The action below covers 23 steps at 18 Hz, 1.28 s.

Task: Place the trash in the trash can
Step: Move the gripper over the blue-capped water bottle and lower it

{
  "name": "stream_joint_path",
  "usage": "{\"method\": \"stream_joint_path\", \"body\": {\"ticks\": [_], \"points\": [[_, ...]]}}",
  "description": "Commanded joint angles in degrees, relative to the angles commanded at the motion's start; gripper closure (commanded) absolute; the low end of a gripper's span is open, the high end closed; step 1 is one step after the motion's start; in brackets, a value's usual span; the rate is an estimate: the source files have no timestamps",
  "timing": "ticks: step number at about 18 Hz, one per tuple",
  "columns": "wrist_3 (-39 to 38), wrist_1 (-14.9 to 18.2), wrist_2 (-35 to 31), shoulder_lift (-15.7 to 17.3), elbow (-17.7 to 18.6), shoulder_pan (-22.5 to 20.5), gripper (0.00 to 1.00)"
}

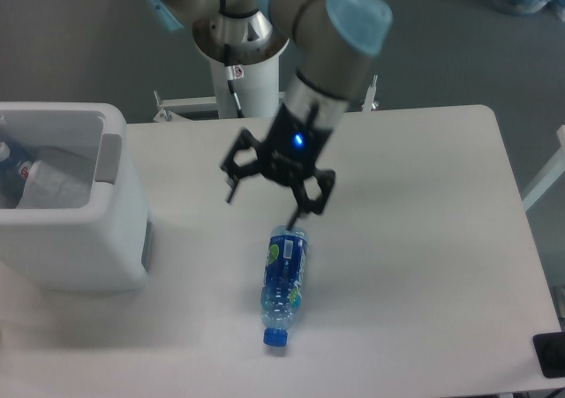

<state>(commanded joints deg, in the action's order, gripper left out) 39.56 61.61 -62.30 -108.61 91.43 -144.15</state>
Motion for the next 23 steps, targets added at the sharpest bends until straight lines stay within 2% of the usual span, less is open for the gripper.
{"method": "stream_joint_path", "body": {"ticks": [5, 7, 8, 11, 13, 16, 23], "points": [[-10.2, 0.4, -7.6, -10.1, -10.1, 4.5, 0.0], [-11.0, 1.3, -9.9, -12.7, -12.3, 5.9, 0.0], [-11.0, 2.9, -11.6, -13.8, -13.6, 6.3, 0.0], [-11.0, 11.4, -14.9, -17.7, -20.0, 7.7, 0.0], [-11.0, 14.0, -15.9, -20.0, -23.0, 8.3, 0.0], [-11.2, 14.2, -20.4, -22.8, -25.5, 9.8, 0.0], [-12.0, 14.1, -25.3, -25.0, -25.5, 11.9, 0.0]]}}
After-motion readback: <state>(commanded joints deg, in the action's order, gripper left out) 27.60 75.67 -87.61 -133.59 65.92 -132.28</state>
